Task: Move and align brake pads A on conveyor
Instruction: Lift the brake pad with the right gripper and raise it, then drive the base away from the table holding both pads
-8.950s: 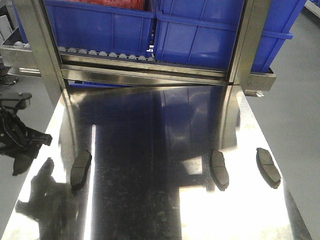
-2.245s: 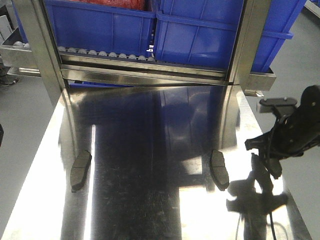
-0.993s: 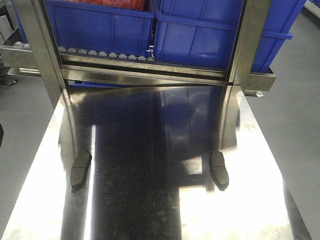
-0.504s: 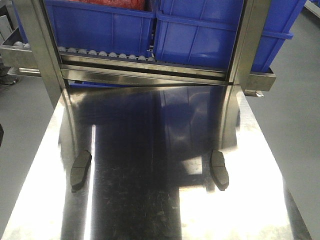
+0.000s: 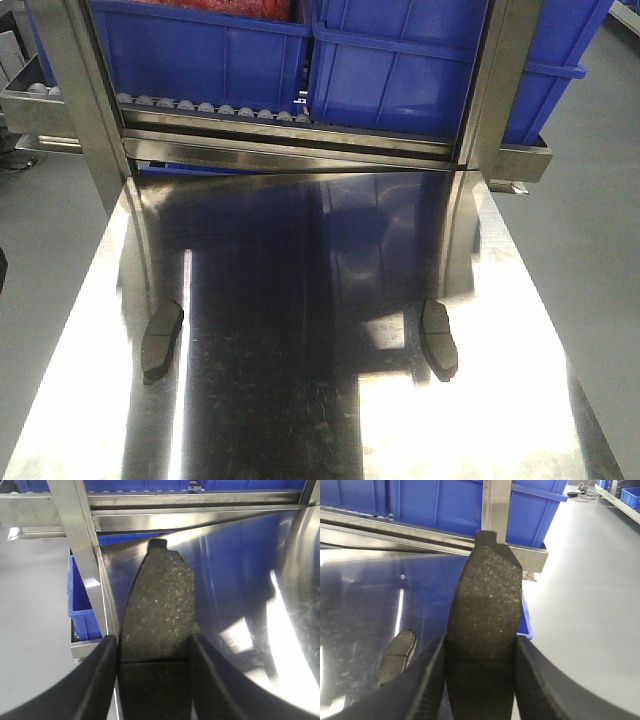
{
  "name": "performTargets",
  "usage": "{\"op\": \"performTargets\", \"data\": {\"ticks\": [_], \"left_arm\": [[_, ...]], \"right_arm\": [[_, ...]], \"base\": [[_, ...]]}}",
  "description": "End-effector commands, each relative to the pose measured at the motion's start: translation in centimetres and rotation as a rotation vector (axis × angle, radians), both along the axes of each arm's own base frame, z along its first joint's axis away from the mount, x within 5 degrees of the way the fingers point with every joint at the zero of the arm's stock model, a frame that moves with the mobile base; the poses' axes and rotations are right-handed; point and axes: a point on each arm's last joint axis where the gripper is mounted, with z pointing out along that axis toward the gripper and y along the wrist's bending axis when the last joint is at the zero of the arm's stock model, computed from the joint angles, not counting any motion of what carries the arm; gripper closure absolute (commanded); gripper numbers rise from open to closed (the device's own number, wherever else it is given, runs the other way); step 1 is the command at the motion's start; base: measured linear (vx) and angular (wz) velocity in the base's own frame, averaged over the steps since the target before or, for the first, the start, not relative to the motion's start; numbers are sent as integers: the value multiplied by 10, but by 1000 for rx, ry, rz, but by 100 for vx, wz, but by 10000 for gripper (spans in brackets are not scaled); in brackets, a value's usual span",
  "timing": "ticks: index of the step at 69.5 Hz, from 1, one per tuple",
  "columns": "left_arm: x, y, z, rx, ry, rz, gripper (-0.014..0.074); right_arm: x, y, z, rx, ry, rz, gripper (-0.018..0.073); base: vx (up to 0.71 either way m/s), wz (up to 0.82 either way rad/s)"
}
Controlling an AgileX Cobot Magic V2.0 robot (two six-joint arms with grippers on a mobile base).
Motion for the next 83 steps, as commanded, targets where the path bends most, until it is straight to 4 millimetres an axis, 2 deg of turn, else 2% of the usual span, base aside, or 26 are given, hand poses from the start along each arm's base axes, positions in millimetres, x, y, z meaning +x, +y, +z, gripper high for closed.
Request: {"op": "performTargets", "data": {"ticks": [1,42,83], "left_arm": [[3,0,17,-30,-110,9,524],[3,0,16,-31,-109,9,524],[3,0,16,-31,-109,9,524]], "right_arm": [[2,0,18,-5,-121,-4,501],[2,-1,18,-5,-121,-5,501],[2,-1,18,-5,-121,-5,501]], "base": [[0,0],[-3,5],[-14,51]]}}
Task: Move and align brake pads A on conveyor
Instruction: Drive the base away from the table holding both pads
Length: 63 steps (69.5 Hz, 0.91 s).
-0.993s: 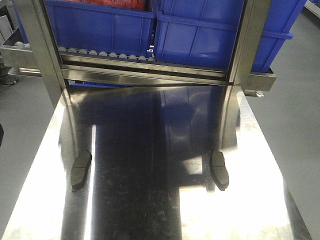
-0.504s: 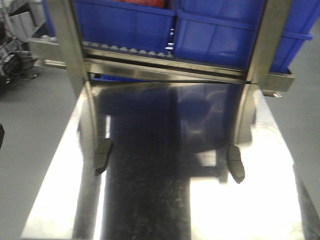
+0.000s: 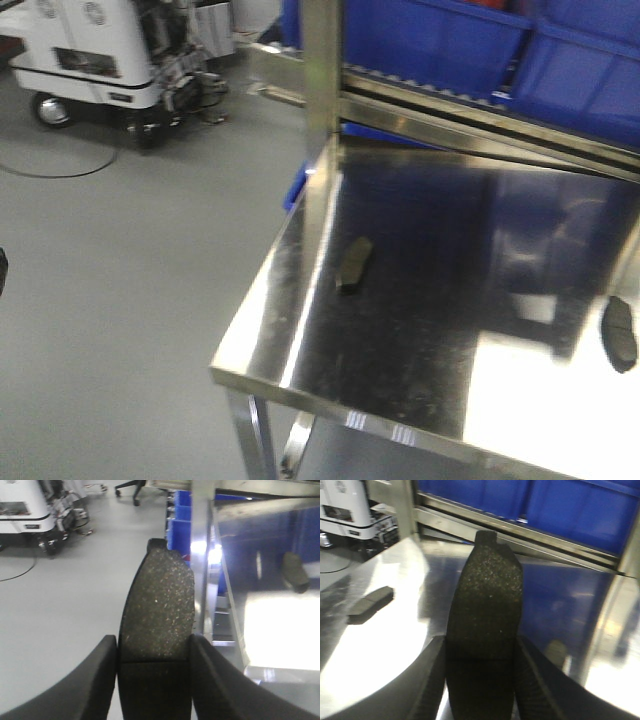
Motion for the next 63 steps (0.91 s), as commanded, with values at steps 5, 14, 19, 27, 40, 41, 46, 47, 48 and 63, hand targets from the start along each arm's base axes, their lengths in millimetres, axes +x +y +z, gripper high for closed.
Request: {"op": "performTargets", "data": {"ticks": [5,14,19,27,40,41,46,47,48,63], "left_arm": [[3,0,17,-31,-111,9,524],[3,0,17,-31,-111,9,524],[3,0,17,-31,-111,9,524],[3,0,17,-31,-111,9,524],[2,0,17,-31,-113,9,524],[2,0,17,-31,-113,9,524],[2,0,17,-31,-113,9,524],[2,0,17,-31,-113,9,524],[2,0,17,-31,-113,9,524],[2,0,17,-31,-113,9,524]], "right_arm": [[2,-1,18,-7,-122,-5,501],[2,-1,18,-7,-122,-5,501],[2,-1,18,-7,-122,-5,501],[2,-1,18,-7,-122,-5,501],[2,-1,18,-7,-122,-5,501],[2,-1,18,-7,-122,-5,501],[2,-1,18,-7,-122,-5,501],[2,-1,18,-7,-122,-5,501],[2,-1,18,-7,-122,-5,501],[2,-1,18,-7,-122,-5,501]], "base": [[-11,55],[-9,61],[-7,67],[-6,71],[-2,72],[1,69],[3,66],[4,64],[4,62],[8,54]]}}
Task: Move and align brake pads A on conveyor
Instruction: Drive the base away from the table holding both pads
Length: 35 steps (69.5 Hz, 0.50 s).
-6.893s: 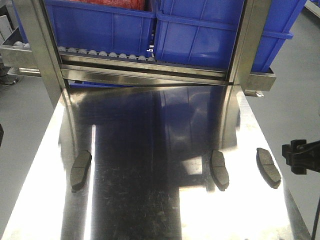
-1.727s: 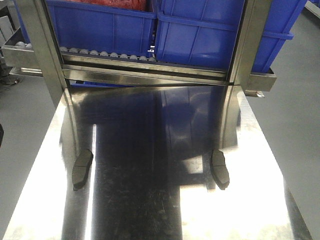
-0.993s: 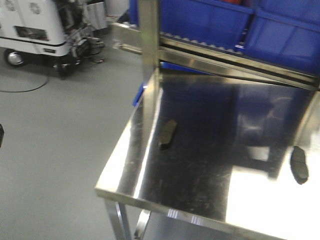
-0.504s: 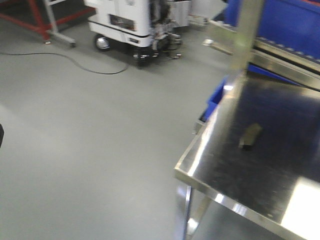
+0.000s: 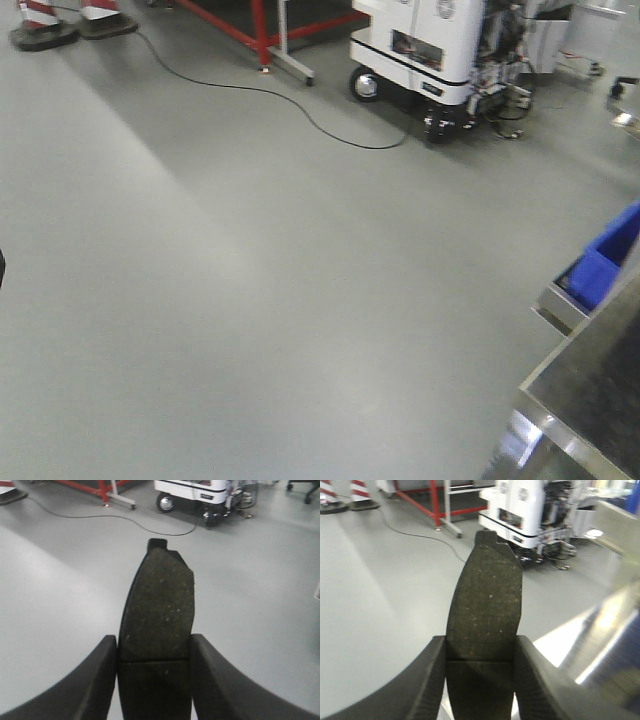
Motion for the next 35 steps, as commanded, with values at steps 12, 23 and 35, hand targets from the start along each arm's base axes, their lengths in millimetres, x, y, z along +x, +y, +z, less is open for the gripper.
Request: {"op": "performTargets", "data": {"ticks": [12,23,35], "left_arm": [[3,0,16,-30,-106,9,524],[3,0,16,-30,-106,9,524],[3,0,16,-30,-106,9,524]], "right_arm": [[2,-1,18,-7,-122,-6,501],[2,-1,18,-7,-122,-6,501],[2,-1,18,-7,-122,-6,501]], "base": [[11,41],[12,44],[14,52]]}}
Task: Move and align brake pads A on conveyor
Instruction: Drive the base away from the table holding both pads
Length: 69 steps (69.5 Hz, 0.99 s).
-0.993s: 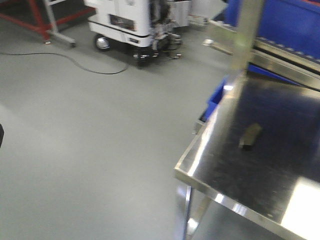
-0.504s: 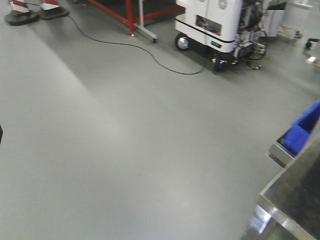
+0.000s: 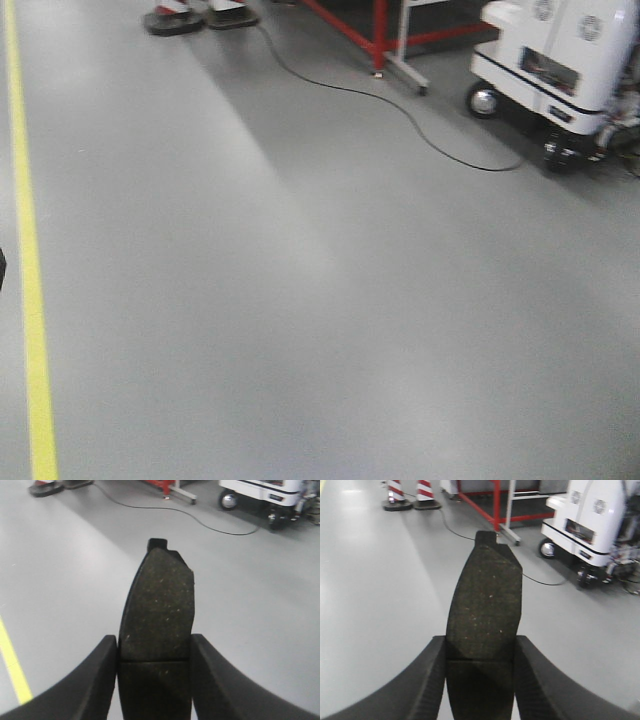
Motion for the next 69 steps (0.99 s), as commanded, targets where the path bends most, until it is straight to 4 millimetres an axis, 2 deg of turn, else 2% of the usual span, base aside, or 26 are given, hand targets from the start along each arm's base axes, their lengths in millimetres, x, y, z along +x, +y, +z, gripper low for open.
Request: {"op": "performTargets", "data": {"ticks": [1,43,69], "left_arm": [[3,0,16,-30,-106,9,524],[3,0,16,-30,-105,9,524],[3,0,16,-30,-105,9,524]], "right_arm": [[2,-1,18,-7,-123,-6,501],[2,-1,18,-7,-122,-6,501],[2,-1,18,-7,-122,-6,501]], "base": [[16,57],[19,61],[26,31]]}}
